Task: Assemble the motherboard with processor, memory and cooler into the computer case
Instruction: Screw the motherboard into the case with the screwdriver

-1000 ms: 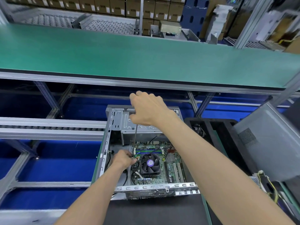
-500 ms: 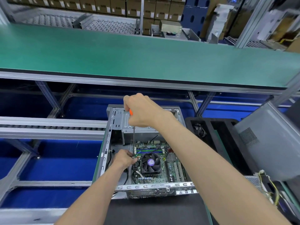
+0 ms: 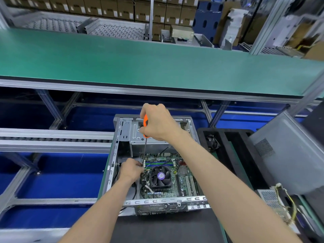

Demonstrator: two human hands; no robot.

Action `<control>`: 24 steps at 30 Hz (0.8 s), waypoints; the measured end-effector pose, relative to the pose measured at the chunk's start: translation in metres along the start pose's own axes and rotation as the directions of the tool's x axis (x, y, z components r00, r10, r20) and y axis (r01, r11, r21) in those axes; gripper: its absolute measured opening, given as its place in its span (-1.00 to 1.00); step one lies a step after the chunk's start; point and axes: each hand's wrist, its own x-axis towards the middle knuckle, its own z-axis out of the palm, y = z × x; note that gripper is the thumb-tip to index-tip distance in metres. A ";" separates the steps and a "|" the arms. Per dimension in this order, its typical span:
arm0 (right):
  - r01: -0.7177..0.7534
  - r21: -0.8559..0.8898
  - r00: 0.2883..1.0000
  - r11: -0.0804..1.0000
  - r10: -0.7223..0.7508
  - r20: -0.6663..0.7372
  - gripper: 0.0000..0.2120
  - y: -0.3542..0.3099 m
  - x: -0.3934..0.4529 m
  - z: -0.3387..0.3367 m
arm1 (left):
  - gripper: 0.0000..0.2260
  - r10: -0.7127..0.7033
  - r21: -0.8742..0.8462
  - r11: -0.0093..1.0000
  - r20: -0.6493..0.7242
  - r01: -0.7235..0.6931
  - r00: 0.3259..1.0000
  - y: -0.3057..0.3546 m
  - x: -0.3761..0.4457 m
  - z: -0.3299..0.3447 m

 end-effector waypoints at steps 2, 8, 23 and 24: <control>-0.045 0.091 0.998 0.995 0.048 -0.031 -0.76 0.002 -0.007 0.012 | -0.85 0.028 0.027 0.999 -0.039 -0.027 0.999 0.001 -0.001 0.000; -0.211 0.323 0.974 0.922 0.228 -0.015 -0.74 0.013 -0.022 0.053 | -0.84 0.079 0.091 0.993 -0.086 -0.071 0.993 0.000 0.004 0.004; -0.266 0.168 0.955 0.949 0.235 0.183 -0.78 0.032 -0.053 0.122 | -0.91 0.086 -0.036 0.996 -0.016 -0.086 0.996 0.000 0.001 -0.001; -0.244 0.168 0.963 0.955 0.218 0.159 -0.77 0.032 -0.051 0.117 | -0.90 0.066 -0.130 0.989 -0.016 -0.068 0.998 0.001 0.001 -0.002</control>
